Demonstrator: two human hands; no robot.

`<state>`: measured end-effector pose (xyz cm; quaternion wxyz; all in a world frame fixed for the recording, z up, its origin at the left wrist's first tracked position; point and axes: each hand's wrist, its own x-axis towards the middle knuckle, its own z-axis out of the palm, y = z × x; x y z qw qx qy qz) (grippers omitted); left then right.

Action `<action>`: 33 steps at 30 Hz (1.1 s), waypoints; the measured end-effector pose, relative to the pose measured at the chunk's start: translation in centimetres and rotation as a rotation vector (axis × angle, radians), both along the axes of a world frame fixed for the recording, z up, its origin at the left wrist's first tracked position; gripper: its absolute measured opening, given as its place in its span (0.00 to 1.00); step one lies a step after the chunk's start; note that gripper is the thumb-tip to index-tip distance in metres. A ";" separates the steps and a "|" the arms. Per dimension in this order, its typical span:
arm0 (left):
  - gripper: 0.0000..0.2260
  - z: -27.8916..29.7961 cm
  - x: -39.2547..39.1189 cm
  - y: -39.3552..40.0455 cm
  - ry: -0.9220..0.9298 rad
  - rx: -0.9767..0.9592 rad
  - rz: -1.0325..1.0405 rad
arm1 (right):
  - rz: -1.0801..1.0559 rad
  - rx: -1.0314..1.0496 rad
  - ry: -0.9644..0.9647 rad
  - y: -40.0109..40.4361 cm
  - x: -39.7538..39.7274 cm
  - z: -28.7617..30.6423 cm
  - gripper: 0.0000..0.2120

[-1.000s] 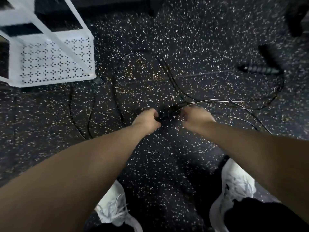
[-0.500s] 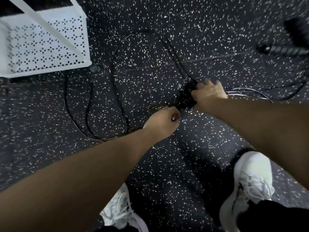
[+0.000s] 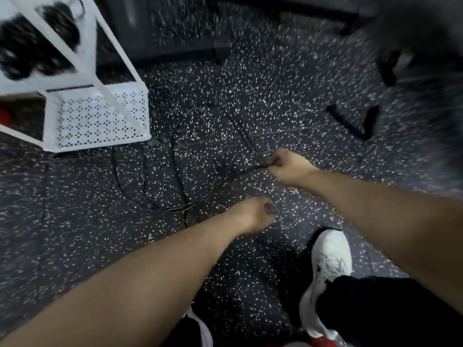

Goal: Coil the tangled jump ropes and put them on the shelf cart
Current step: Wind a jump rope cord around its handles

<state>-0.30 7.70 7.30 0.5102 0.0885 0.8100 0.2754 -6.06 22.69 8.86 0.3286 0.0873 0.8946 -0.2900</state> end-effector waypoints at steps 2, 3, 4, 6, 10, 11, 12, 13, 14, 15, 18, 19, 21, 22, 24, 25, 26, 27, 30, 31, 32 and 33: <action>0.23 2.9 0.5 0.9 0.012 0.024 0.113 | -0.022 -0.014 -0.027 -0.3 0.8 3.1 0.06; 0.24 4.3 0.9 1.3 0.015 0.046 0.157 | -0.043 -0.029 -0.042 -0.4 1.3 4.6 0.06; 0.26 5.8 1.5 1.6 0.023 0.081 0.195 | -0.075 -0.054 -0.060 -0.5 1.9 6.1 0.06; 0.30 8.6 3.0 2.4 0.025 0.161 0.272 | -0.131 -0.099 -0.088 -0.5 3.4 9.1 0.06; 0.25 13.9 6.4 4.4 0.043 0.282 0.399 | -0.305 -0.264 -0.106 -0.5 6.5 14.0 0.06; 0.21 14.8 7.1 4.7 0.074 0.294 0.402 | -0.365 -0.326 -0.088 -0.5 7.2 15.0 0.06; 0.19 15.8 7.7 4.9 0.106 0.296 0.370 | -0.423 -0.385 -0.059 -0.4 7.9 16.1 0.05; 0.17 16.6 8.4 5.1 0.124 0.295 0.324 | -0.486 -0.441 -0.027 -0.3 8.6 17.3 0.05; 0.15 17.3 9.0 5.3 0.135 0.300 0.291 | -0.549 -0.500 -0.002 -0.3 9.2 18.6 0.05; 0.12 18.1 9.6 5.4 0.153 0.304 0.275 | -0.605 -0.560 0.008 -0.2 9.7 19.9 0.05; 0.13 20.4 11.2 6.0 0.234 0.286 0.291 | -0.699 -0.777 -0.049 -0.2 10.9 23.9 0.11; 0.15 21.2 11.7 6.1 0.252 0.298 0.325 | -0.704 -0.830 -0.047 -0.2 11.2 24.9 0.14; 0.15 22.7 12.9 6.0 0.281 0.355 0.384 | -0.673 -0.857 0.040 -0.3 12.0 26.8 0.14; 0.14 23.4 13.5 5.8 0.283 0.389 0.403 | -0.675 -0.866 0.088 -0.4 12.5 27.6 0.11; 0.13 24.9 14.6 5.5 0.282 0.445 0.450 | -0.673 -0.886 0.135 -0.6 13.9 29.1 0.07; 0.13 25.6 15.1 5.2 0.277 0.468 0.496 | -0.659 -0.891 0.122 -0.5 14.7 29.5 0.11; 0.12 26.3 15.4 5.0 0.272 0.493 0.553 | -0.634 -0.893 0.119 -0.2 15.4 29.8 0.13; 0.11 27.0 15.6 4.7 0.265 0.525 0.616 | -0.611 -0.894 0.123 0.2 16.4 29.8 0.15; 0.12 29.4 16.0 3.6 0.218 0.601 0.790 | -0.534 -0.817 0.218 2.0 19.6 28.8 0.20; 0.12 30.1 16.1 3.2 0.195 0.627 0.844 | -0.472 -0.778 0.232 2.5 20.7 28.2 0.21; 0.11 30.8 16.2 2.9 0.179 0.650 0.884 | -0.387 -0.748 0.231 3.0 21.7 27.4 0.19; 0.11 31.6 16.3 2.6 0.169 0.681 0.915 | -0.300 -0.745 0.204 3.5 22.5 26.6 0.18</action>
